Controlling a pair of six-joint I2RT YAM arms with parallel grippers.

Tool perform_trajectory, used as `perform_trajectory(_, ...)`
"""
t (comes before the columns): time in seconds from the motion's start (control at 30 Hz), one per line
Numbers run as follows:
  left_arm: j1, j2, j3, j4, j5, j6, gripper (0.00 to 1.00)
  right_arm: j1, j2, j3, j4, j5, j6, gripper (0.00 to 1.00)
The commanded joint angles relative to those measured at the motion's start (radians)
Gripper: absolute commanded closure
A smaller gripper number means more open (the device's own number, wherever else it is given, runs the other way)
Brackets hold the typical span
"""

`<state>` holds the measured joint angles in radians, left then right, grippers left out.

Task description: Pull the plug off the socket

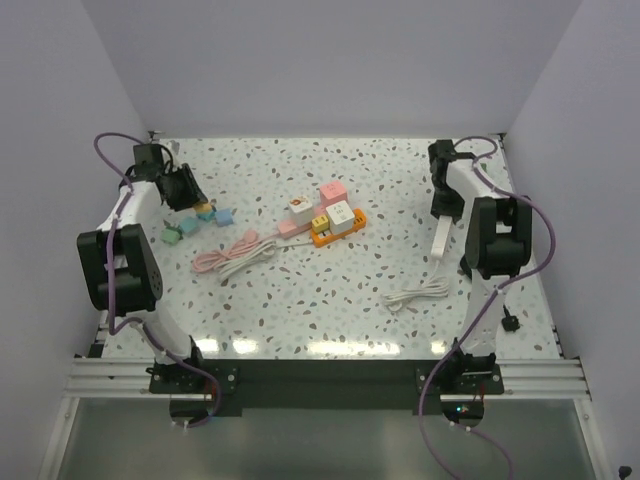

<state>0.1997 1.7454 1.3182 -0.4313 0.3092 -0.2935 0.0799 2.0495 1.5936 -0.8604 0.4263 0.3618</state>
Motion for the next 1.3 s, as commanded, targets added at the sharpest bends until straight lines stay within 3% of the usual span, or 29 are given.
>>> perform_trajectory(0.0, 0.006, 0.017, 0.02, -0.041, -0.074, 0.06, 1.0, -0.069, 0.076, 0.133, -0.078, 0.126, -0.034, 1.0)
perform_trajectory(0.07, 0.006, 0.032, 0.015, -0.032, -0.064, 0.06, 1.0, -0.078, 0.115, 0.224, -0.095, 0.112, -0.047, 1.0)
perform_trajectory(0.1, 0.004, 0.039, 0.013, -0.034, -0.065, 0.06, 0.99, -0.077, 0.153, 0.248, -0.104, 0.114, -0.061, 0.89)
perform_trajectory(0.17, 0.006, 0.051, 0.012, -0.035, -0.067, 0.065, 0.85, -0.115, 0.185, 0.325, -0.12, 0.088, -0.078, 0.76)
perform_trajectory(0.2, 0.004, 0.051, 0.003, -0.037, -0.077, 0.07, 0.8, -0.126, 0.21, 0.35, -0.133, 0.083, -0.09, 0.58)
perform_trajectory(0.23, 0.006, 0.039, -0.002, -0.032, -0.091, 0.07, 0.73, -0.129, 0.215, 0.382, -0.128, 0.077, -0.098, 0.51)
perform_trajectory(0.27, 0.004, 0.033, -0.01, -0.027, -0.11, 0.068, 0.58, -0.132, 0.218, 0.397, -0.127, 0.071, -0.106, 0.43)
perform_trajectory(0.33, 0.006, 0.02, -0.014, -0.026, -0.12, 0.067, 0.49, -0.135, 0.218, 0.446, -0.134, 0.062, -0.119, 0.29)
perform_trajectory(0.5, 0.006, 0.011, 0.001, -0.041, -0.124, 0.056, 0.31, -0.135, 0.175, 0.535, -0.187, -0.012, -0.097, 0.17)
perform_trajectory(0.57, 0.006, -0.01, 0.006, -0.04, -0.101, 0.05, 0.19, -0.129, 0.12, 0.557, -0.201, -0.066, -0.092, 0.1)
perform_trajectory(0.67, -0.002, -0.075, -0.002, -0.027, -0.036, 0.04, 0.0, -0.088, -0.033, 0.426, -0.14, -0.177, -0.099, 0.03)
perform_trajectory(0.73, -0.029, -0.121, -0.002, -0.027, 0.0, 0.039, 0.0, -0.011, -0.109, 0.282, -0.059, -0.3, -0.115, 0.02)
perform_trajectory(0.8, -0.084, -0.151, 0.001, -0.043, 0.021, 0.048, 0.0, 0.067, -0.189, 0.162, -0.003, -0.325, -0.115, 0.02)
perform_trajectory(1.0, -0.284, -0.208, -0.036, -0.041, 0.068, 0.013, 0.0, 0.225, -0.287, -0.041, 0.148, -0.498, -0.11, 0.04)
perform_trajectory(1.27, -0.451, -0.238, -0.116, 0.026, 0.065, -0.064, 0.0, 0.38, -0.19, -0.038, 0.248, -0.528, -0.144, 0.06)
